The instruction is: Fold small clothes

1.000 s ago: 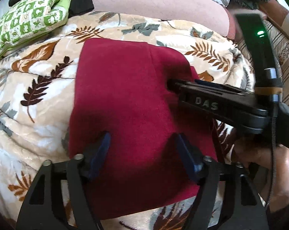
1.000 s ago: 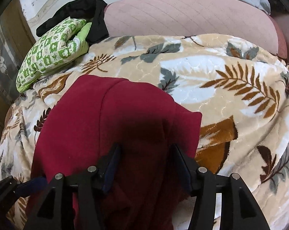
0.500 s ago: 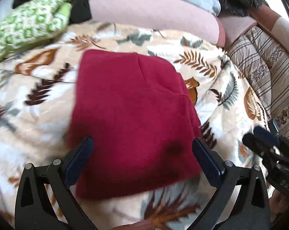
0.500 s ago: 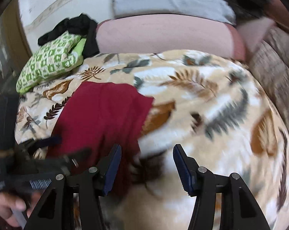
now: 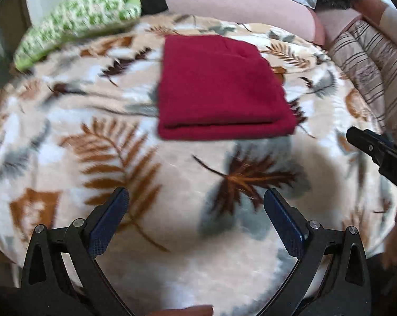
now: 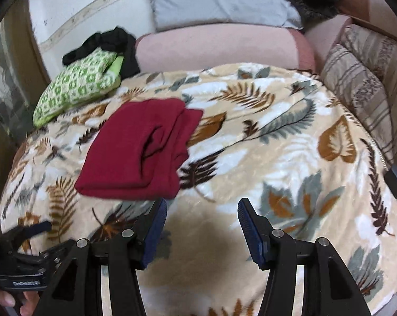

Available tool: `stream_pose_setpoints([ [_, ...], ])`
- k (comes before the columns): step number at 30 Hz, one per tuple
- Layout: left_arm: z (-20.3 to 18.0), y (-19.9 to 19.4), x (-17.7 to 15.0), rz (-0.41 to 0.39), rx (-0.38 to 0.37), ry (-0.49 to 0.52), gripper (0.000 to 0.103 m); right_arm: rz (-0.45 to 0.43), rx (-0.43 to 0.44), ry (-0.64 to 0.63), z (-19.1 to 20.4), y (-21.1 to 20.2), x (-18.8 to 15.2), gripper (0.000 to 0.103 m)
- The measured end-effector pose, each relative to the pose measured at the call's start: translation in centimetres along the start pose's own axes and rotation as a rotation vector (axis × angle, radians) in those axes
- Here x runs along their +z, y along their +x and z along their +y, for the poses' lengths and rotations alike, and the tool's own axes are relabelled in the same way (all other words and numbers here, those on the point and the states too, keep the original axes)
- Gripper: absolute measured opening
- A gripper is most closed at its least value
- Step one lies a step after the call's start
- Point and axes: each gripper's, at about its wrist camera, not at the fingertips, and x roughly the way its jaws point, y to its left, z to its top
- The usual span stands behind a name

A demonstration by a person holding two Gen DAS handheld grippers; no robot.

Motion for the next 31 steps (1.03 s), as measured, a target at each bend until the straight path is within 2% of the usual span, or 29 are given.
stream_pose_setpoints([
  [5, -0.3, 0.4, -0.1, 0.002, 0.012, 0.008, 0.102, 0.005, -0.036, -0.076, 1.6, 0.8, -0.3, 0.054],
  [15, -0.3, 0.7, 0.0, 0.024, -0.021, 0.001, 0.102, -0.001, -0.021, -0.021, 1.0, 1.1, 0.1, 0.054],
  [24, -0.9, 1.1, -0.1, 0.035, -0.031, 0.024, 0.102, 0.000, -0.014, -0.043, 2.0, 1.4, 0.1, 0.054],
  [31, -1.3, 0.9, -0.1, -0.005, -0.022, 0.039, 0.102, 0.006, -0.016, -0.049, 2.5, 1.8, 0.1, 0.054],
])
